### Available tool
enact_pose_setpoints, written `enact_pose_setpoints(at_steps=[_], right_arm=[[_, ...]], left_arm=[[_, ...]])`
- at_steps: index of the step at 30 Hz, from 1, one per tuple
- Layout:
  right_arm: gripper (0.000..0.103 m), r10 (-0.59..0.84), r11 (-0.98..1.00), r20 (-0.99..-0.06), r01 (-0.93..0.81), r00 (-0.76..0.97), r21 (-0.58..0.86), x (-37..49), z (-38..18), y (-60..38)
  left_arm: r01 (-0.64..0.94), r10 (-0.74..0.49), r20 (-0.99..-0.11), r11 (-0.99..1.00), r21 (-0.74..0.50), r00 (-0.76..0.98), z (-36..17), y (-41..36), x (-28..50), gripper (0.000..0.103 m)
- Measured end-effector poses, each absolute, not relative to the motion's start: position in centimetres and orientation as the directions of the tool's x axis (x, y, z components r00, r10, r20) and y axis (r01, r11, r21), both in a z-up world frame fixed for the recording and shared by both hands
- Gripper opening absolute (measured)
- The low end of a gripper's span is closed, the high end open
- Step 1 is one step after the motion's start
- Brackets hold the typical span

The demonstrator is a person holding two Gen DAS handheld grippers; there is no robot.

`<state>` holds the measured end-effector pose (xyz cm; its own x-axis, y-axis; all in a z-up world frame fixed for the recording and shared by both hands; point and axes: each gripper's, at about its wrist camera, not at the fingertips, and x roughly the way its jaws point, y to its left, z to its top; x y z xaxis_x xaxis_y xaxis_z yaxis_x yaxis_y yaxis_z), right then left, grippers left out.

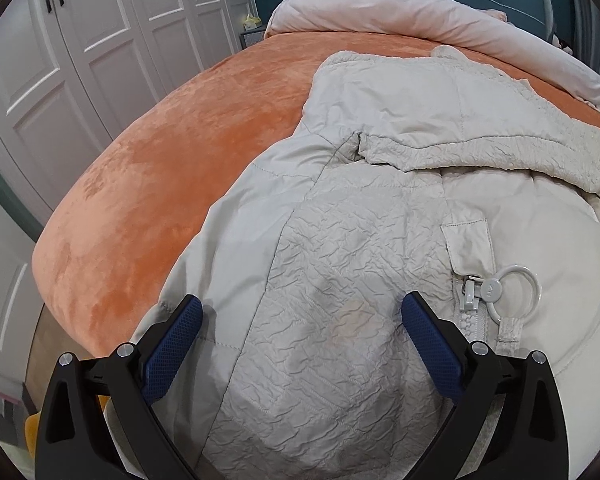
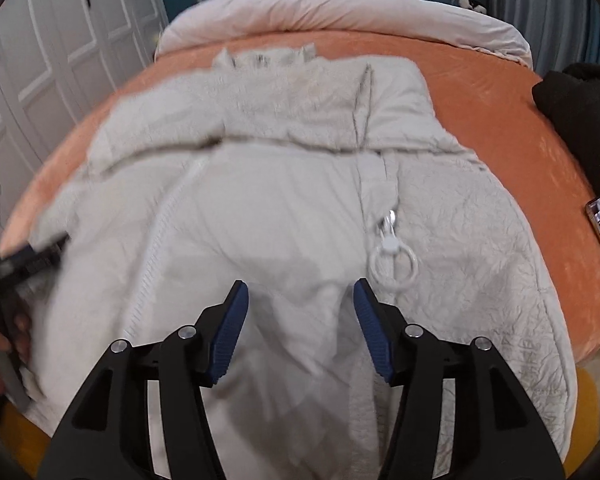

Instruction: Fold large clothes

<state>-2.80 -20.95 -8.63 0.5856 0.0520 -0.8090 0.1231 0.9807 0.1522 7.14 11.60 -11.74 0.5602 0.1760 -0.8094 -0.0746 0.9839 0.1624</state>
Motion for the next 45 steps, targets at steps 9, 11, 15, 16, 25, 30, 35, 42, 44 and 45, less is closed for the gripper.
enact_pose_setpoints(at_steps=[9, 11, 15, 16, 25, 30, 35, 42, 44, 45], right_arm=[[0.037, 0.058, 0.979, -0.778, 0.118, 0.625, 0.168, 6.7, -6.1, -20.1], [0.037, 0.027, 0.973, -0.797, 0.169, 0.604, 0.160, 9.1, -7.1, -20.9], [0.035, -0.025, 0.956, -0.849, 0.260, 0.528, 0.134, 11.8, -10.3, -23.1], [0.035, -0.015, 0.956, -0.851, 0.257, 0.524, 0.142, 11.9, -11.0, -23.5], [0.036, -0.043, 0.964, -0.818, 0.239, 0.574, 0.118, 10.8, -10.3, -23.1], [0.037, -0.010, 0.965, -0.847, 0.226, 0.532, 0.131, 10.4, -10.6, -23.8], [0.038, 0.071, 0.927, -0.796, 0.255, 0.601, 0.275, 6.4, -8.6, -25.2], [0.038, 0.061, 0.919, -0.783, 0.271, 0.619, 0.286, 0.6, -7.8, -26.9], [0.039, 0.052, 0.918, -0.772, 0.275, 0.633, 0.287, -0.7, -7.0, -27.8], [0.043, 0.050, 0.914, -0.769, 0.282, 0.638, 0.293, -1.2, -6.7, -28.2]], left_arm=[[-0.078, 0.169, -0.812, 0.985, 0.151, 0.559, -11.8, 11.5, 7.1, 0.098], [-0.079, 0.169, -0.812, 0.985, 0.150, 0.558, -11.8, 11.5, 7.0, 0.098], [-0.082, 0.164, -0.813, 0.986, 0.142, 0.558, -11.9, 11.6, 7.1, 0.098], [-0.083, 0.162, -0.814, 0.987, 0.139, 0.559, -11.9, 11.6, 7.2, 0.098], [-0.092, 0.166, -0.809, 0.986, 0.138, 0.564, -12.3, 11.6, 7.3, 0.098], [-0.093, 0.168, -0.808, 0.986, 0.140, 0.565, -12.3, 11.4, 7.2, 0.098], [-0.096, 0.177, -0.806, 0.984, 0.149, 0.566, -12.2, 11.4, 7.2, 0.098], [-0.096, 0.172, -0.808, 0.985, 0.144, 0.564, -12.2, 11.5, 7.2, 0.098], [-0.099, 0.161, -0.811, 0.987, 0.128, 0.562, -12.0, 11.7, 7.1, 0.098], [-0.101, 0.158, -0.812, 0.987, 0.123, 0.562, -12.0, 11.7, 7.1, 0.098]])
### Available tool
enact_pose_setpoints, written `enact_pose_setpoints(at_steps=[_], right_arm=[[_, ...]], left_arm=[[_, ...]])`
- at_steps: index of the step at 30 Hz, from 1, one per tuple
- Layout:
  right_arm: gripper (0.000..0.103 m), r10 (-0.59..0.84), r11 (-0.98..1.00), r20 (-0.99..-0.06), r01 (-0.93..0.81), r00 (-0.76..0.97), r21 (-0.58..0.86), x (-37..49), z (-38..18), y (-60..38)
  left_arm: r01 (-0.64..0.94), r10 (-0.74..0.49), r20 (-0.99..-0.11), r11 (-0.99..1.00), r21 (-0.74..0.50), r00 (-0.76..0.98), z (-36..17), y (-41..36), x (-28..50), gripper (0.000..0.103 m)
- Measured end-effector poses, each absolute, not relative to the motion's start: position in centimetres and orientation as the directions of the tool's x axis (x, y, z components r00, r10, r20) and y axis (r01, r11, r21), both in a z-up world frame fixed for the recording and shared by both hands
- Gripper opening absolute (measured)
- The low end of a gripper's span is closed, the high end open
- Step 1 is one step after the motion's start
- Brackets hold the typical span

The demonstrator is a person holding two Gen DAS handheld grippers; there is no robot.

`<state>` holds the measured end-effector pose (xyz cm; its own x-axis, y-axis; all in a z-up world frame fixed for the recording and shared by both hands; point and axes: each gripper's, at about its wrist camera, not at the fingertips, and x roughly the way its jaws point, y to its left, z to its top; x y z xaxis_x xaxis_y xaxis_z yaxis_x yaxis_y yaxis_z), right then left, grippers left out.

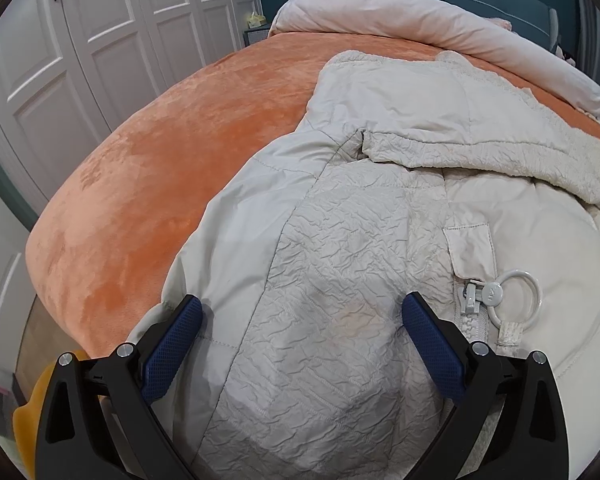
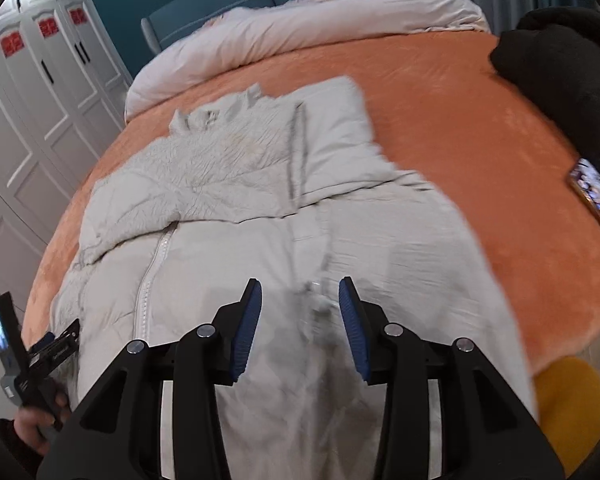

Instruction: Fold large clothes

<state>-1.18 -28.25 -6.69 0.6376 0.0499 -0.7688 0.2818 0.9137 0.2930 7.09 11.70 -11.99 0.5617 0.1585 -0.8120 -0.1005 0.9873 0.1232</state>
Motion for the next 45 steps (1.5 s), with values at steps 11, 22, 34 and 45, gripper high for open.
enact_pose_setpoints(at_steps=[11, 22, 34, 45], right_arm=[[0.061, -0.014, 0.900, -0.816, 0.363, 0.578, 0.241, -7.7, -5.3, -32.7], [0.072, 0.115, 0.915, -0.906, 0.312, 0.407, 0.256, -15.4, -6.4, -33.6], [0.068, 0.212, 0.949, -0.905, 0.142, 0.369, 0.281, -13.8, -7.4, -29.6], [0.015, 0.303, 0.938, -0.841, 0.015, 0.448, 0.347, -15.0, -2.1, -29.2]], left_arm=[[-0.105, 0.048, -0.845, 0.994, -0.010, 0.533, -7.8, 14.8, 4.1, 0.098], [-0.100, -0.180, -0.937, 0.971, -0.218, 0.298, -5.9, 22.7, -2.0, 0.098], [0.043, -0.268, -0.939, 0.963, -0.265, 0.215, -8.1, 18.6, -3.8, 0.044], [0.162, -0.365, -0.882, 0.930, -0.330, 0.297, 0.2, 19.0, -6.1, 0.006]])
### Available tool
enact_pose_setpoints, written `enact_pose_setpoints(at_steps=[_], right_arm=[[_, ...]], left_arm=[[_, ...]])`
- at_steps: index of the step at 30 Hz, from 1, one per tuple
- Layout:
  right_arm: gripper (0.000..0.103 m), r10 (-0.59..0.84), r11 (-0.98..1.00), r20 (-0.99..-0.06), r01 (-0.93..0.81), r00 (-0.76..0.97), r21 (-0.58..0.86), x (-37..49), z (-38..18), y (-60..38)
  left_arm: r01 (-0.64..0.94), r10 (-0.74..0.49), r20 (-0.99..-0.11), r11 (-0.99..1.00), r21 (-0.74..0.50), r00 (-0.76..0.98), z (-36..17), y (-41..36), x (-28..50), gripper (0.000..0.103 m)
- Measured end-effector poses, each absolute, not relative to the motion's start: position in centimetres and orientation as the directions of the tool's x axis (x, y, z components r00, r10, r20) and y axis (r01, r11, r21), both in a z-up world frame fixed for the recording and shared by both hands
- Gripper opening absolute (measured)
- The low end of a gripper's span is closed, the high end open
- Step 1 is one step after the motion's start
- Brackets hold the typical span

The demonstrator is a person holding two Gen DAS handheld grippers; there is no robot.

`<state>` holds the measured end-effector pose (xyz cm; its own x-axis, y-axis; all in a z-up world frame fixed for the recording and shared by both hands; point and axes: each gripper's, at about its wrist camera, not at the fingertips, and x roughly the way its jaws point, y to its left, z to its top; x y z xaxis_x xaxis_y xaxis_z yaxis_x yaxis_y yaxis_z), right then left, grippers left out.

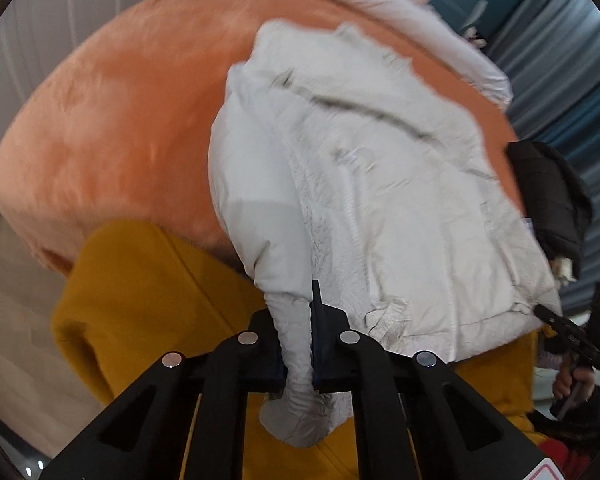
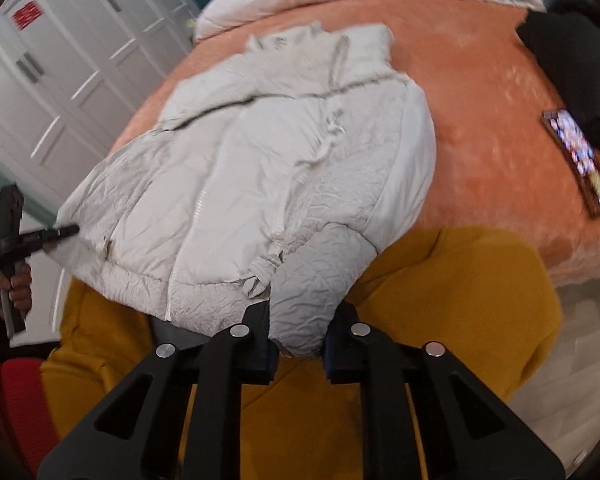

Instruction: Fold large clothes

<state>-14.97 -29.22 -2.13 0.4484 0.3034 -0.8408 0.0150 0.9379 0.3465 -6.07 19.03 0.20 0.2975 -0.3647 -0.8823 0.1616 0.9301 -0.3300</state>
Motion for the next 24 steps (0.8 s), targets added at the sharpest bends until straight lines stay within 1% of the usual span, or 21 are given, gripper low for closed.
enact_pose_setpoints(at_steps=[3, 6, 8, 10, 13, 15, 17, 21, 24], right_arm=[[0.014, 0.302, 0.951, -0.853, -0.073, 0.425, 0.300, -15.9, 0.1, -29.3], [0.014, 0.282, 0.959, -0.877, -0.142, 0.389, 0.245, -17.3, 1.6, -29.7], [0.014, 0.294, 0.954, -0.891, -0.168, 0.347, 0.250, -18.4, 1.9, -29.8], [0.014, 0.281, 0.950, -0.913, -0.222, 0.295, 0.221, -19.7, 1.9, -29.2], [0.014, 0.281, 0.947, -0.913, -0.238, 0.296, 0.214, -20.3, 2.4, -29.0], [0.014, 0.314, 0.944, -0.877, -0.219, 0.363, 0.247, -19.2, 4.0, -29.7], [0.014, 0.334, 0.942, -0.821, -0.203, 0.463, 0.268, -18.4, 6.3, -30.4], [0.014, 0.312, 0.948, -0.706, -0.159, 0.636, 0.276, -16.0, 10.5, -31.9], [0.013, 0.289, 0.944, -0.622, -0.111, 0.728, 0.310, -12.9, 12.4, -33.3]], left_arm=[[0.204, -0.399, -0.862, 0.914, -0.349, 0.313, 3.7, 19.0, -7.5, 0.006], [0.217, -0.440, -0.844, 0.895, -0.389, 0.306, 5.8, 18.6, -10.2, 0.006], [0.205, -0.462, -0.842, 0.885, -0.418, 0.279, 6.1, 18.2, -12.0, 0.006], [0.172, -0.478, -0.838, 0.878, -0.447, 0.262, 5.9, 18.1, -14.3, 0.006], [0.129, -0.466, -0.847, 0.885, -0.447, 0.258, 5.5, 18.3, -15.6, 0.005], [0.131, -0.458, -0.833, 0.888, -0.440, 0.311, 6.6, 18.6, -14.7, 0.005], [0.137, -0.463, -0.795, 0.884, -0.448, 0.392, 8.8, 19.0, -13.0, 0.005], [0.169, -0.439, -0.707, 0.891, -0.421, 0.555, 13.4, 19.4, -9.4, 0.006], [0.167, -0.427, -0.653, 0.891, -0.422, 0.626, 14.7, 19.5, -6.0, 0.006]])
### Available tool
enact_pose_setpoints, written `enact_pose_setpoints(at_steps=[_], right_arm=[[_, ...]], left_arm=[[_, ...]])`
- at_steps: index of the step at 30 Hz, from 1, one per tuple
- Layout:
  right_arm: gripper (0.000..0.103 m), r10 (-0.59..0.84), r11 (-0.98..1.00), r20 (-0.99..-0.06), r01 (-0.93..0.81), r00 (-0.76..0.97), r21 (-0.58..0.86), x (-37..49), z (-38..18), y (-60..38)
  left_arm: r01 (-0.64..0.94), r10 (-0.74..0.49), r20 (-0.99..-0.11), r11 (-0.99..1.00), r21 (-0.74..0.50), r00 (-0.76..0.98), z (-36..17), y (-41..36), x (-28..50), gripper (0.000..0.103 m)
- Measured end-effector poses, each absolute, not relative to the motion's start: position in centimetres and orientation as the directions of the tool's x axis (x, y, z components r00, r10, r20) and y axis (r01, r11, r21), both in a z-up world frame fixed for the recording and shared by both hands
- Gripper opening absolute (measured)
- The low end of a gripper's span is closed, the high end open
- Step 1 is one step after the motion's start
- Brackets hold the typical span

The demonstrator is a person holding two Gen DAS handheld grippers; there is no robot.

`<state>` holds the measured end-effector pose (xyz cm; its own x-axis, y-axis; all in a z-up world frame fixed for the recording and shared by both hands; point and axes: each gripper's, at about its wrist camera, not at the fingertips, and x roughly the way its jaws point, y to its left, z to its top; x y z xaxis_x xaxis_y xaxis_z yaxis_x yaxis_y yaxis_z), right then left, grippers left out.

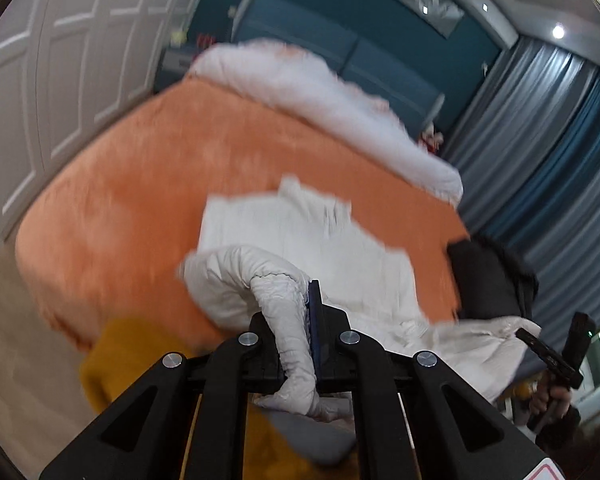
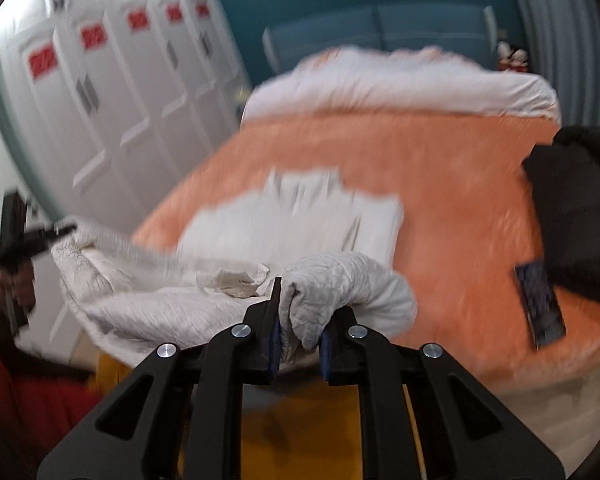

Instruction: Fold large clothes

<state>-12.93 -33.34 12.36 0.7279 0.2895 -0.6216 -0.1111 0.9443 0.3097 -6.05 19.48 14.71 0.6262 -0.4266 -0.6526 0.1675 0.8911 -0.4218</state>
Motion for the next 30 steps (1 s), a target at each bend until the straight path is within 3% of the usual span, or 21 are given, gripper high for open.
enact_pose_setpoints(at_steps=[9, 17, 19, 22, 25, 30], right_arm=[[0.014, 0.191, 0.900, -0.516, 0.060, 0.835, 0.431, -1.2, 9.6, -34.3], [0.017, 0.127, 0.845, -0.532, 0.189, 0.837, 0.500, 6.6, 4.9, -34.4], [0.021, 0.127, 0.829, -0.540, 0.210, 0.832, 0.518, 7.8, 3.9, -34.8], [0.026, 0.148, 0.797, -0.518, 0.208, 0.842, 0.567, 8.1, 3.8, -35.4], [0.027, 0.165, 0.786, -0.471, 0.173, 0.866, 0.593, 7.3, 4.7, -36.1], [0.028, 0.204, 0.768, -0.422, 0.123, 0.883, 0.628, 7.2, 5.2, -37.0]], left_arm=[[0.065, -0.298, -0.647, 0.931, -0.358, 0.701, 10.5, 17.3, 6.4, 0.012], [-0.005, -0.139, -0.711, 0.980, -0.197, 0.689, 4.1, 14.6, 14.9, 0.016], [0.003, -0.165, -0.731, 0.976, -0.217, 0.662, 2.7, 14.9, 16.5, 0.017], [-0.013, -0.269, -0.760, 0.939, -0.343, 0.592, 2.1, 17.4, 18.3, 0.019], [0.026, -0.387, -0.713, 0.888, -0.460, 0.584, 4.0, 19.8, 18.1, 0.019], [0.175, -0.445, -0.710, 0.889, -0.423, 0.545, 7.3, 20.0, 17.4, 0.020]])
